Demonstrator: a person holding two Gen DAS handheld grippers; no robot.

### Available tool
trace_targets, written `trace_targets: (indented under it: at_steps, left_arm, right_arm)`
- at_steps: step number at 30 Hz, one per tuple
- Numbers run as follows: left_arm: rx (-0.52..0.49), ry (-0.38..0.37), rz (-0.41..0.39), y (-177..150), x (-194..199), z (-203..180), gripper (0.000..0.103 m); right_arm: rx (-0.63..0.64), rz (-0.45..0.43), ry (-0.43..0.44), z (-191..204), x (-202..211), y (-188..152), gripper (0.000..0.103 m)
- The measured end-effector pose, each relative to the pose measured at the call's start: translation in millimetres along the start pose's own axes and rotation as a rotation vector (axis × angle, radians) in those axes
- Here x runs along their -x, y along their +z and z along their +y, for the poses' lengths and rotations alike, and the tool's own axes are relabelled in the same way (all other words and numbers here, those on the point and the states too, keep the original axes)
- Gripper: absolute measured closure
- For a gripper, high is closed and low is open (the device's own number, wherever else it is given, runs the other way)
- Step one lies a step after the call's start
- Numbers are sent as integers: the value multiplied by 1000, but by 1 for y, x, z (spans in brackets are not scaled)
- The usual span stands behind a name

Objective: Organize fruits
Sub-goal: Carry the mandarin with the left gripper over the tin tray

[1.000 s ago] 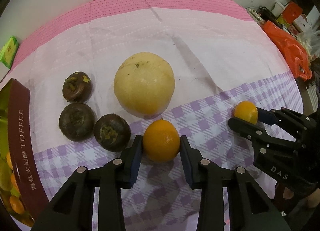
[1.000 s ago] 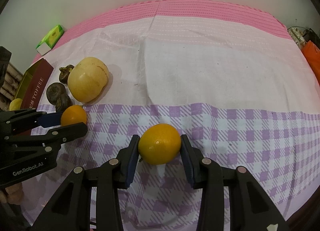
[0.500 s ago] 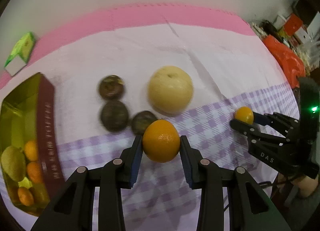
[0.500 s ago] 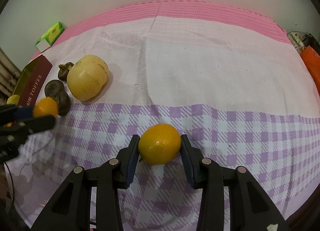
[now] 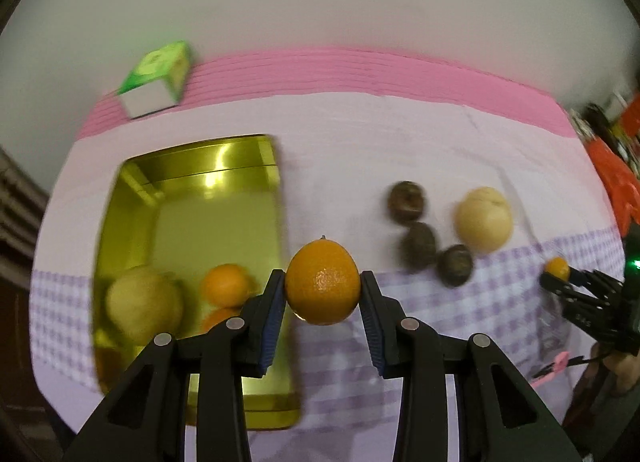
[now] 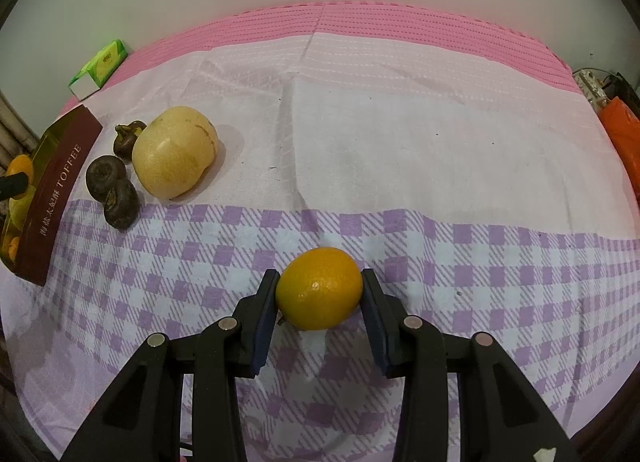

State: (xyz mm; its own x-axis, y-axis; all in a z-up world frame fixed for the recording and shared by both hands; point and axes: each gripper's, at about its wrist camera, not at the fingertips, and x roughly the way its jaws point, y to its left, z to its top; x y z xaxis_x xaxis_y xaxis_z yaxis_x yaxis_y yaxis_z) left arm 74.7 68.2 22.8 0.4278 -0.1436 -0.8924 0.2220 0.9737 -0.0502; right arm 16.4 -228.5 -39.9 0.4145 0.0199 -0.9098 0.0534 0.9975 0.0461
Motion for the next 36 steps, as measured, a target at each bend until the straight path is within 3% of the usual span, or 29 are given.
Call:
trace_targets:
  at_steps: [13,21,36]
  left_arm:
    - [102,78,86,-41,0,66,65]
    - [126,94,135,-55,-16,76,65]
    - [131,111,157,-61,-41,87,65]
  right_arm:
    - [1,0,-3,1,0,0,65]
    - [3,0,-6,2,0,0,65]
    - [15,4,-32,5,-1,0,65]
